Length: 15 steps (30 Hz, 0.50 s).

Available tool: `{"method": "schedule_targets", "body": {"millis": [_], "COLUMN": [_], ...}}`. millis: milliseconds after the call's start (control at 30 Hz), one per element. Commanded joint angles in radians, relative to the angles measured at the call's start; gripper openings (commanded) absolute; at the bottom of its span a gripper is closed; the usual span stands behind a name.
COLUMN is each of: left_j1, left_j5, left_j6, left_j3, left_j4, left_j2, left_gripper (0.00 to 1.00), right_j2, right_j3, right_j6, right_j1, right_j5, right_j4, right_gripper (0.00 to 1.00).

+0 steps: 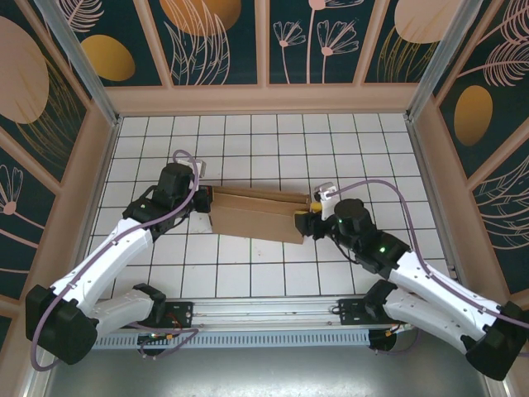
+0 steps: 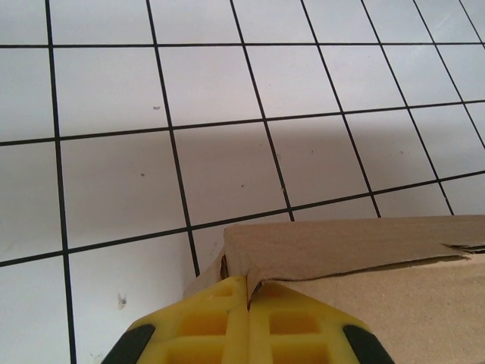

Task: Fold the paper box

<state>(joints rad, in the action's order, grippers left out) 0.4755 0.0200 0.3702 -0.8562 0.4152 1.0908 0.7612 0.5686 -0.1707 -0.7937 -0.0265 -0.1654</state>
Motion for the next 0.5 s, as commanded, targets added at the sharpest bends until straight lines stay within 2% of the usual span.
{"method": "schedule_targets", "body": {"millis": [0, 100, 200, 267, 333, 367, 400, 467], "left_j1": [0.011, 0.011, 0.011, 0.012, 0.012, 0.012, 0.012, 0.013], "left_j5": [0.028, 0.037, 0.050, 0.057, 0.068, 0.073, 0.076, 0.066], "left_j6": [-0.037, -0.046, -0.047, -0.047, -0.043, -0.042, -0.042, -0.041], "left_j3": [0.029, 0.024, 0.015, 0.014, 0.017, 0.019, 0.019, 0.018], "left_j4": [0.075, 0.076, 0.081, 0.084, 0.080, 0.078, 0.078, 0.078], "left_j2": [0.003, -0.005, -0.013, -0.023, -0.040, -0.048, -0.054, -0.060], "left_gripper": [0.00, 0.00, 0.00, 0.00, 0.00, 0.00, 0.00, 0.00], "right_j2": [-0.044, -0.114, -0.180, -0.160, -0.117, -0.095, -0.076, -0.046], "right_j3": [0.055, 0.025, -0.059, -0.085, -0.108, -0.115, -0.119, -0.106], "right_j6": [0.180, 0.309, 0.454, 0.523, 0.556, 0.556, 0.555, 0.578], "right_j1": [0.011, 0.048, 0.160, 0.293, 0.463, 0.533, 0.585, 0.610], "right_j5": [0.109, 0.106, 0.245, 0.443, 0.721, 0.832, 0.931, 1.010], "right_j4": [-0.019, 0.031, 0.148, 0.184, 0.228, 0.259, 0.287, 0.294], "right_gripper": [0.58, 0.62, 0.73, 0.77, 0.81, 0.86, 0.98, 0.99]}}
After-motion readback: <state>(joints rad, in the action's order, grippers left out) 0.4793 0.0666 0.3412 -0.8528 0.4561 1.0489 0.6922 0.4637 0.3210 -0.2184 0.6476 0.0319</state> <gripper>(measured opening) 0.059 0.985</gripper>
